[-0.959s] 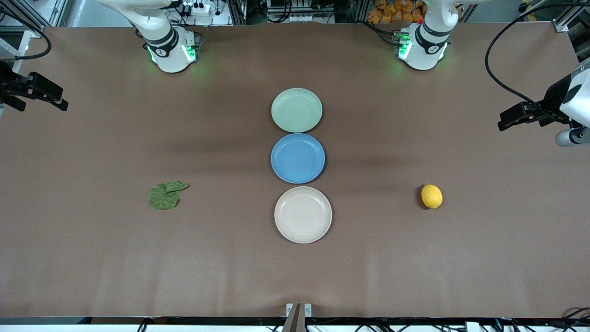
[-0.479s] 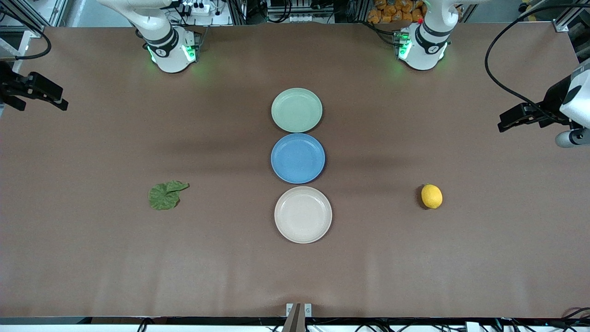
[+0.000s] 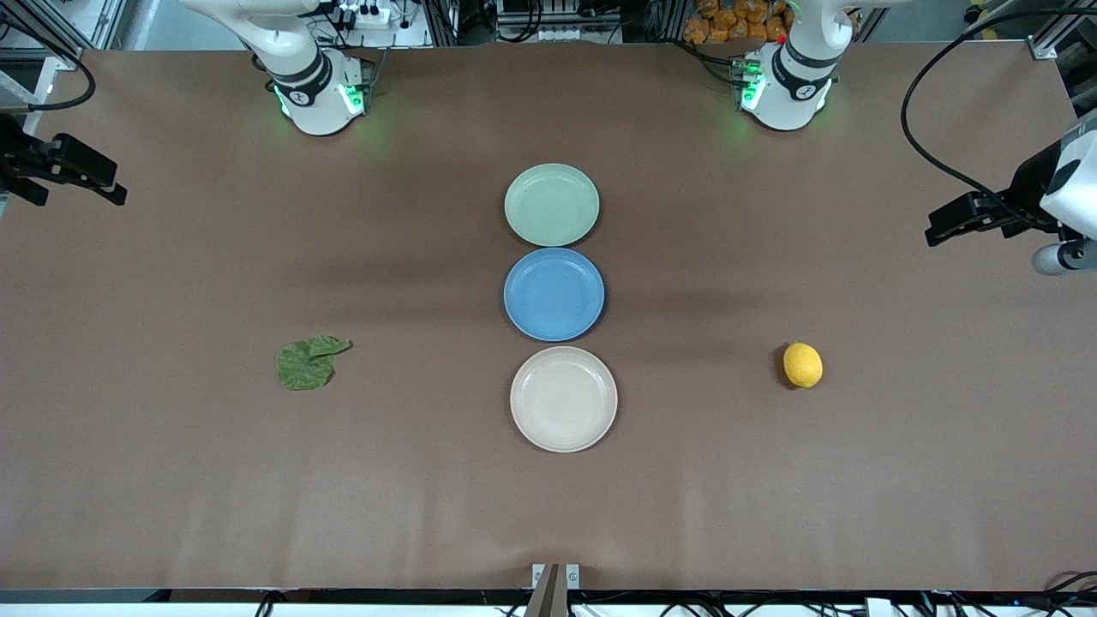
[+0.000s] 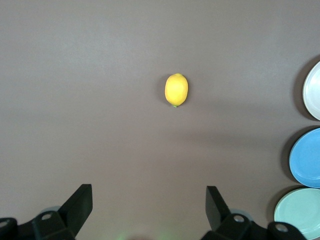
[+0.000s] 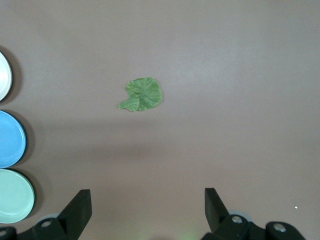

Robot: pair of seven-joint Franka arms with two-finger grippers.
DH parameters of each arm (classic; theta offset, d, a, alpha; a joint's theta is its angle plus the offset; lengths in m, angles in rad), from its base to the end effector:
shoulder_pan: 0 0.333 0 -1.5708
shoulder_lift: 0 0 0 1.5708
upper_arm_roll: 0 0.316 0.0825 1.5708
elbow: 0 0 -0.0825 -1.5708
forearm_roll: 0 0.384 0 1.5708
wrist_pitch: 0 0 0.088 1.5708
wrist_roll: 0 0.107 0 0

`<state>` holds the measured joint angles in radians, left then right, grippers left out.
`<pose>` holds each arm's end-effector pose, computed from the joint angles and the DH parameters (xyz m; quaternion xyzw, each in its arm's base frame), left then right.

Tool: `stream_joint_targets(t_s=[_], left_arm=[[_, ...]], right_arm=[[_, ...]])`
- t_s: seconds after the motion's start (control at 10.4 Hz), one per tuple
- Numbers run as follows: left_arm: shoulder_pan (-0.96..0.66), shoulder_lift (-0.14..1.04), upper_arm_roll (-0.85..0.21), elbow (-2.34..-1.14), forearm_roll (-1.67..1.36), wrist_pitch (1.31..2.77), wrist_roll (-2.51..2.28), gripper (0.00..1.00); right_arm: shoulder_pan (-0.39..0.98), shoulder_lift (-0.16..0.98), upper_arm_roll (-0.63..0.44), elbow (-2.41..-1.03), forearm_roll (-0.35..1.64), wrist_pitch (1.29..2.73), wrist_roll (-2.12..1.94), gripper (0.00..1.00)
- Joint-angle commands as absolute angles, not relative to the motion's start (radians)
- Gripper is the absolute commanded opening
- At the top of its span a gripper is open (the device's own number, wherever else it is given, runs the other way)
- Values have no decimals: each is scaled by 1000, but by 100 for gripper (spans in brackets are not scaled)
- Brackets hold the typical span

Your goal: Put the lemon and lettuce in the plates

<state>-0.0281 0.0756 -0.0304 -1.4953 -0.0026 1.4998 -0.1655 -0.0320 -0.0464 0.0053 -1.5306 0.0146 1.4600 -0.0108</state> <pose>0.5694 -0.0329 0.6114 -0.9979 -0.0534 0.0356 0.0015 0.5284 -0.0123 0.6588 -0.9999 0.0072 0.0120 0.0074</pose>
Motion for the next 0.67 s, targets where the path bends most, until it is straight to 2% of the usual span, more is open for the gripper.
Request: stream_joint_targets(t_s=[0.0,0.58], left_arm=[[-22,74,-32,-1497,-14,1508,-170,100],[-21,84,-32,-1497,-6,1511,-143,100]], right_arm=[[-52,-38,18,-1514,23,1447,-14,100],[-52,-38,17,-1519,23,1443,-14,100]])
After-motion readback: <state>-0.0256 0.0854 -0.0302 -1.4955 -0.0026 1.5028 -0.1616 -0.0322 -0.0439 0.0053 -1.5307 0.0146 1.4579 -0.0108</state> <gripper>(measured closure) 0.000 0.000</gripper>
